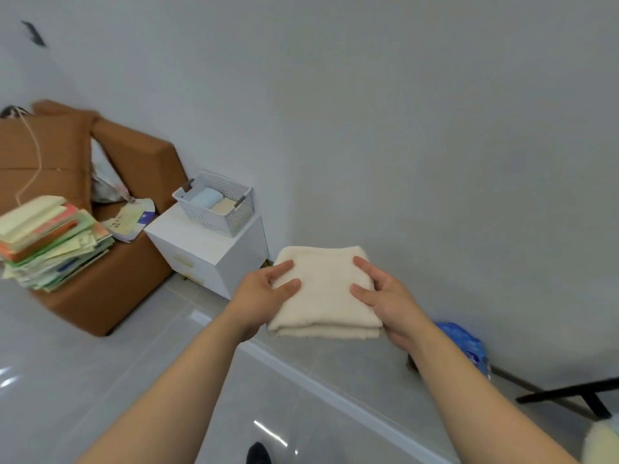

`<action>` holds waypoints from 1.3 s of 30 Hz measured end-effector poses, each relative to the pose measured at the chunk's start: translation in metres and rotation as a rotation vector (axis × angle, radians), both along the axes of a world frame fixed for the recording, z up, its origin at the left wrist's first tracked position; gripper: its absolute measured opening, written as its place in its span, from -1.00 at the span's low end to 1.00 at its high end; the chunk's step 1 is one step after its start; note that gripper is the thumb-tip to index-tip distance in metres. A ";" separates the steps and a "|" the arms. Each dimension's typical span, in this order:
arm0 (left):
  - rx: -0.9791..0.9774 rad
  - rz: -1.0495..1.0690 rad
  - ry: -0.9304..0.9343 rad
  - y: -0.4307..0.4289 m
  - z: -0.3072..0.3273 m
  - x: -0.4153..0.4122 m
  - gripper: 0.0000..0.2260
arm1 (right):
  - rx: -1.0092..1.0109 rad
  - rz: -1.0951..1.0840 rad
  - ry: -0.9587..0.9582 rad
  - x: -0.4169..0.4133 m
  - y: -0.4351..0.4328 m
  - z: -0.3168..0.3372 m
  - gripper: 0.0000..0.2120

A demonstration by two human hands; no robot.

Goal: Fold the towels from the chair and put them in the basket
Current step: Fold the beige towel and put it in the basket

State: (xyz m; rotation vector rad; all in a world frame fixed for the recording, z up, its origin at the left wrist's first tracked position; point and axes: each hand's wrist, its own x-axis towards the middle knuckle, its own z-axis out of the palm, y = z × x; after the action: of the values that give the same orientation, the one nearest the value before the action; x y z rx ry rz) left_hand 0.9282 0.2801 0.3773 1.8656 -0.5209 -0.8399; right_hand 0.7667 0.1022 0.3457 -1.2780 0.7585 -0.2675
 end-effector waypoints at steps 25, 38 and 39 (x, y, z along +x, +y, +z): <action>0.299 -0.274 0.240 -0.046 -0.058 0.565 -0.32 | 0.181 -0.058 0.339 0.523 -0.026 -0.070 -0.59; 0.467 -0.531 0.267 -0.134 -0.212 0.804 -0.54 | -0.143 0.234 0.814 0.764 -0.059 -0.148 -0.17; 0.455 -0.574 0.226 -0.141 -0.232 0.816 -0.50 | -0.184 0.229 0.842 0.777 -0.063 -0.163 -0.18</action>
State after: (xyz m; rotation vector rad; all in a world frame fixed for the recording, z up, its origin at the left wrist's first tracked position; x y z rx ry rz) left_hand 1.7446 0.1390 0.1457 2.0104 -0.7866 -1.6415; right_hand 1.5438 0.0392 0.1823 -1.6492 1.2988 0.4309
